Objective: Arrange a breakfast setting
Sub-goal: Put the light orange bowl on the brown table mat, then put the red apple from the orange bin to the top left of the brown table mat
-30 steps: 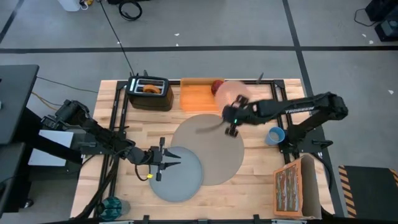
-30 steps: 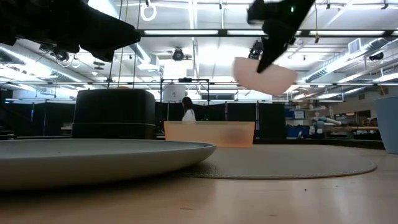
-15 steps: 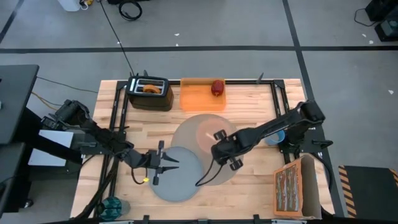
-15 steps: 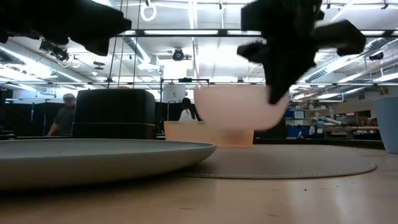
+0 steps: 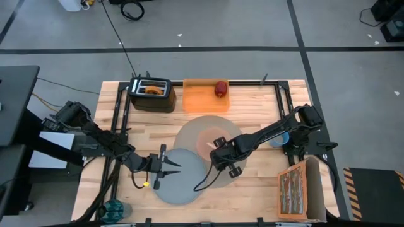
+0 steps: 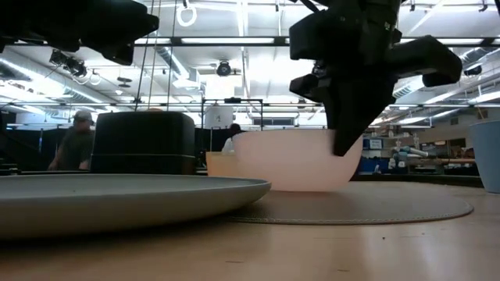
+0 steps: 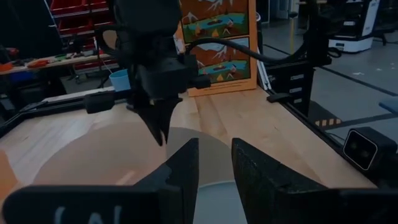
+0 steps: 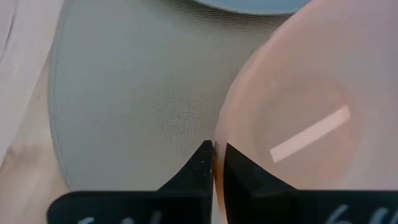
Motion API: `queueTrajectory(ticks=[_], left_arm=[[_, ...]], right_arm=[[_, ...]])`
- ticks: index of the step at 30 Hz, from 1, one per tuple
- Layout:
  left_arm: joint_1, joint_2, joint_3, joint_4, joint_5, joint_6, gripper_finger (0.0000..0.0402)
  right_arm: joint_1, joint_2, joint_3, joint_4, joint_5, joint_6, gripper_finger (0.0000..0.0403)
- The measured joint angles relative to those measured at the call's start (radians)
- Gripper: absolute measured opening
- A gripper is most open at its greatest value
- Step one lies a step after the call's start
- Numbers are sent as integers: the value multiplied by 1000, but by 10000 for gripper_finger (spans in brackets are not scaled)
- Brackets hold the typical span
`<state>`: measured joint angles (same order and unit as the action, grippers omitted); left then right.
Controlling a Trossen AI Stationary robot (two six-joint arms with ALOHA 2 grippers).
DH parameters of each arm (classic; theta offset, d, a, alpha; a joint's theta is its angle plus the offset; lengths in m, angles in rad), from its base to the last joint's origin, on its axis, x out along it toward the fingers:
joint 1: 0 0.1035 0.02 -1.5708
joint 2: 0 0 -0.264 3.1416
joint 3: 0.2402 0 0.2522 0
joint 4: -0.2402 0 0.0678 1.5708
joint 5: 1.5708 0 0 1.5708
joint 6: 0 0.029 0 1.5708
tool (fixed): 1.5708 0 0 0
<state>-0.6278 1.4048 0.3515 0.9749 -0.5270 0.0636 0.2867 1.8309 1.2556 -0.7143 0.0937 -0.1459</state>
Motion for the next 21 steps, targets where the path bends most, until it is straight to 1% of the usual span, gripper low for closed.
queueTrajectory(ticks=[4,6,10,12,14,16,17,21], left_arm=[[-1,0,0,0,0,-14,102],[-1,0,0,0,0,-15,102],[-1,0,0,0,0,-15,102],[0,0,0,0,0,-15,102],[0,0,0,-2,0,-15,102],[0,0,0,-3,0,-17,102],[0,0,0,-3,0,-18,102],[-1,0,0,-6,0,-18,102]], right_arm=[[-1,-1,0,8,24,54,41],[-1,-2,0,13,44,70,56],[1,-2,4,41,46,76,94],[5,-2,29,22,48,76,113],[9,-2,75,-4,72,76,132],[12,-2,137,-51,120,91,149],[13,-2,172,-71,161,113,158],[-1,-3,293,-116,327,251,198]])
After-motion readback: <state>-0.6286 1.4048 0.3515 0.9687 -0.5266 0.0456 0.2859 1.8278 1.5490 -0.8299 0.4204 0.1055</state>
